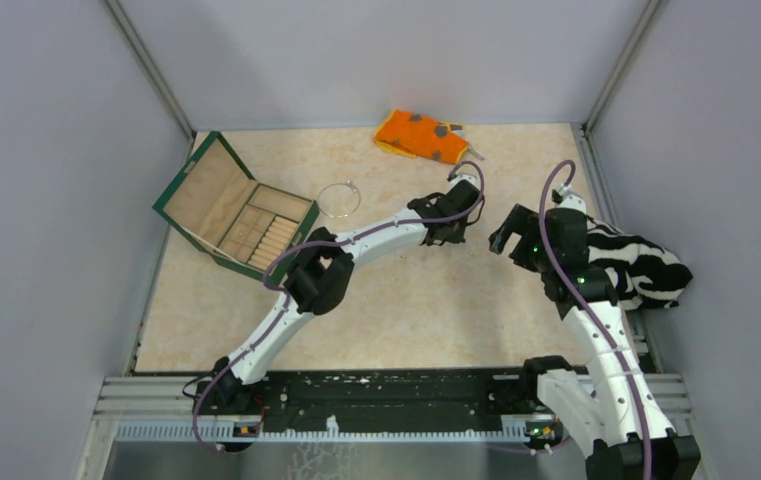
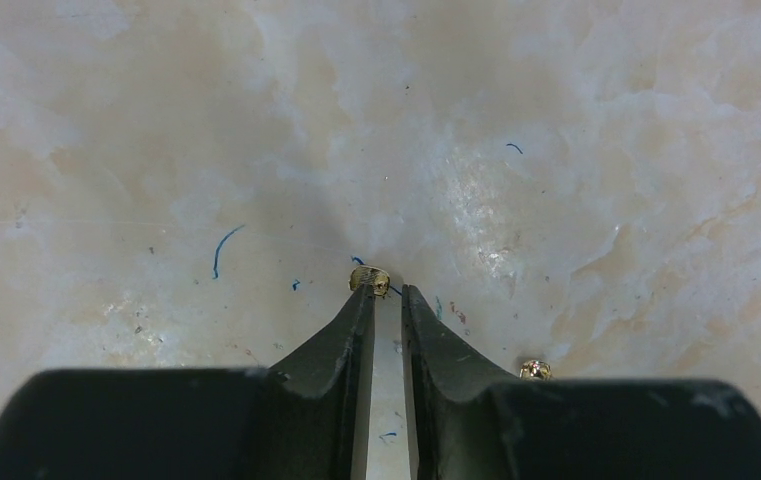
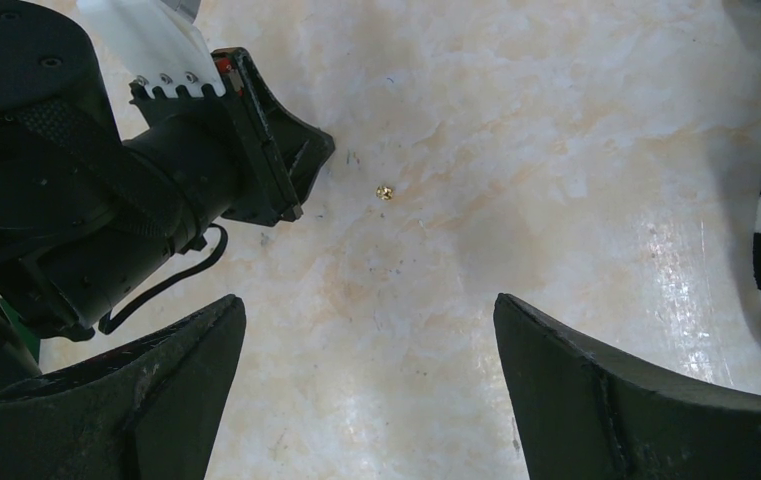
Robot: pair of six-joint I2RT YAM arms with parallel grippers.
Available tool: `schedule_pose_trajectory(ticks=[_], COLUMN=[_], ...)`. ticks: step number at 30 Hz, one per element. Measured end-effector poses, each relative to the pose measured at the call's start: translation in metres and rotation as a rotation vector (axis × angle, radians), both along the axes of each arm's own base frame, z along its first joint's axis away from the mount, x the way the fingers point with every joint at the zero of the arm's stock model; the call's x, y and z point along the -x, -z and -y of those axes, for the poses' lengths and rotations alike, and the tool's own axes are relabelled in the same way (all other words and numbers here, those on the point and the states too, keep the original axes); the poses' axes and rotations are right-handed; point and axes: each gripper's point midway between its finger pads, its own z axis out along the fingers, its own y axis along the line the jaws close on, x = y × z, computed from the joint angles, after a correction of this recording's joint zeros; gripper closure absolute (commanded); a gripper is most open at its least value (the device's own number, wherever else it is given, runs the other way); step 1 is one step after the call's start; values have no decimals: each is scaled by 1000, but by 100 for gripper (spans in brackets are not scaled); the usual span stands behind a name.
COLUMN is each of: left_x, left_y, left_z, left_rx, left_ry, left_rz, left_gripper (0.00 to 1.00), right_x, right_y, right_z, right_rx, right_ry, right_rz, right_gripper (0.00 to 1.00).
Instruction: Organize the mixed jewelry
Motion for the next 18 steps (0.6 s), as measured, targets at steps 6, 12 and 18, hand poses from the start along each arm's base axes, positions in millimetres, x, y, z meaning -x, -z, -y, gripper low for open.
schedule_pose_trajectory(ticks=[6,12,18], left_x=[0,-1,-2], left_y=[0,-1,-2], left_z=[0,1,1], left_rx=[0,0,-2], left_ry=[0,4,9], left_rz=[1,6,11], left_gripper=[75,75,75], right_x=[0,0,1], right_y=[0,0,0], right_z=[0,-1,-3], right_rx=[3,1,-6], right_ry=[-2,-5,-18], right_rz=[0,-1,-1], right_gripper=[7,7,7])
